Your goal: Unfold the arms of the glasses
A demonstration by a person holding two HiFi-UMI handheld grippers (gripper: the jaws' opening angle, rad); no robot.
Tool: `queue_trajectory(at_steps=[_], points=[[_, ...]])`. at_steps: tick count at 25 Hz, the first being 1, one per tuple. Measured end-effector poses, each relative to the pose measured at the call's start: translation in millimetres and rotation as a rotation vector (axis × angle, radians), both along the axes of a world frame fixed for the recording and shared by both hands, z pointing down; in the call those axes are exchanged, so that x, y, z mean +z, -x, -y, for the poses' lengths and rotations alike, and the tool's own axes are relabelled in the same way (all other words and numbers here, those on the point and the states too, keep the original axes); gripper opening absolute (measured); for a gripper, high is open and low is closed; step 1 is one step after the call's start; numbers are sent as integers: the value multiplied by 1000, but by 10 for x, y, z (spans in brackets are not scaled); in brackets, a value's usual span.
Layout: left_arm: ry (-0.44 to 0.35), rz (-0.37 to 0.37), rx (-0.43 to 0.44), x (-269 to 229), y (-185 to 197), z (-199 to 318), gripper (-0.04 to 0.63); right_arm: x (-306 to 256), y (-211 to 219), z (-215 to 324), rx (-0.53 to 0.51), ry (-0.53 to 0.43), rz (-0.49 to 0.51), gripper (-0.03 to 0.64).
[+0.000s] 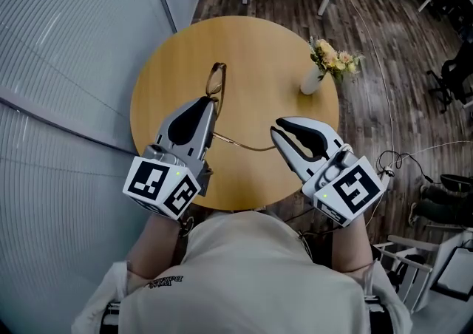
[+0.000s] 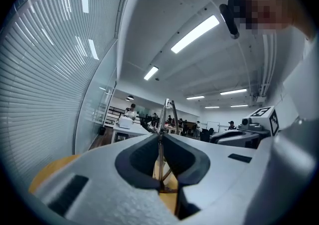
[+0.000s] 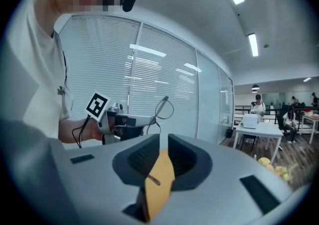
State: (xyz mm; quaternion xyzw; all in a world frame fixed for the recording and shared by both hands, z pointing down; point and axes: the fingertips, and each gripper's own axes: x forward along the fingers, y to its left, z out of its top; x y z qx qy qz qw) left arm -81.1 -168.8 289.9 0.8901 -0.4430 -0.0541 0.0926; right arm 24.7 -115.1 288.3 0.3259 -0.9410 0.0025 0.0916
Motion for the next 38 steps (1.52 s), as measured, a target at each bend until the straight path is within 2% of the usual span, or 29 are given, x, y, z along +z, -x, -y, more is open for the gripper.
queue_trajectory(at_steps=[3, 7, 9, 10, 12, 15, 23, 28, 31, 38], points=[[6, -4, 23, 2, -85, -38, 42, -101, 108, 34, -39, -30, -26, 40], [-1, -8, 61, -46, -197, -97, 43, -233, 259, 62, -85, -44, -7, 40], [-3, -8, 76, -67, -237, -125, 41, -249, 335, 40, -124, -48, -35, 40], [-3, -8, 82, -72, -255, -139, 42, -235, 375, 22, -149, -44, -54, 48], [-1, -6, 93, -71, -295, -171, 42, -187, 438, -12, -198, -32, -84, 112], [3, -3, 110, -60, -349, -225, 43, -97, 511, -49, -245, -8, -110, 129], [13, 13, 123, 40, -347, -219, 43, 168, 655, -21, -302, 65, -170, 124], [15, 25, 141, 78, -418, -210, 43, 303, 717, -29, -344, 92, -205, 94], [21, 29, 143, 98, -416, -209, 43, 353, 747, 9, -338, 94, -214, 66], [23, 43, 139, 131, -397, -202, 43, 401, 710, 8, -328, 133, -204, 52]])
